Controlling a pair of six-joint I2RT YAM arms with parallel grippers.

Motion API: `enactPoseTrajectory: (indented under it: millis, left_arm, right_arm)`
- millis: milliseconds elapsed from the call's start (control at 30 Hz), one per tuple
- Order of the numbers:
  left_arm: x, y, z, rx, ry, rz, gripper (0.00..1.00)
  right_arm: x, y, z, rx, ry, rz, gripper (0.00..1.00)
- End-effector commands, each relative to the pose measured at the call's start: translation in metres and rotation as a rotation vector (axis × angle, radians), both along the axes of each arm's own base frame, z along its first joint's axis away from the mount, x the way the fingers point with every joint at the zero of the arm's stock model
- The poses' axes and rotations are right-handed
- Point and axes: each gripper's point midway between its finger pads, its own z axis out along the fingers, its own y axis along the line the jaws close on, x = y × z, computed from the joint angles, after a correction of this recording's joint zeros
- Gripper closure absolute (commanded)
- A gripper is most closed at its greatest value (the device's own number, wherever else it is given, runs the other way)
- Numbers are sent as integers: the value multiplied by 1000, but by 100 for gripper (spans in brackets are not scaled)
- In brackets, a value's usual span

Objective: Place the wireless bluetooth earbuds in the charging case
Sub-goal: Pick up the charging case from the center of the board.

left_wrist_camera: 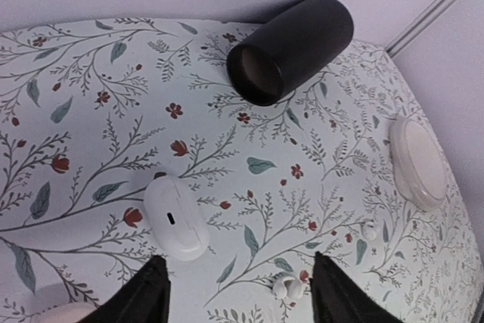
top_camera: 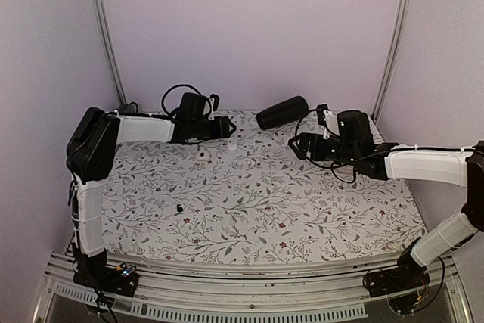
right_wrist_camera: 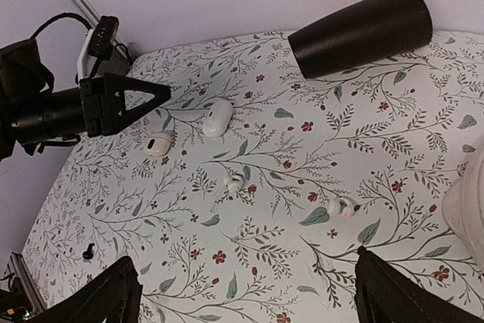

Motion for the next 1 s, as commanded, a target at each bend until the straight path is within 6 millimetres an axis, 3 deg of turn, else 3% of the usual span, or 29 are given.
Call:
enactPoseTrajectory:
  millis: [0, 133, 267, 533, 667, 967]
  left_arm:
    - [18, -14, -34, 192, 34, 71, 30]
    - [30, -15, -62, 377, 58, 179, 20]
    - [40, -14, -83, 440, 80, 249, 17]
    - [44, -16, -100, 463, 91, 264, 15]
    - [45, -19, -99, 442, 88, 245, 20]
    - [61, -27, -112, 414, 105, 233, 44]
  right_arm:
    - [9, 8, 23, 52, -43, 11, 1]
    - [6, 5, 26, 50, -49, 4, 1]
    - [1, 0, 29, 43, -56, 2, 1]
    - [-5, -8, 29, 27, -64, -9, 1]
    - [-6, -9, 29, 28, -66, -14, 1]
    - [-7, -10, 31, 29, -66, -13, 1]
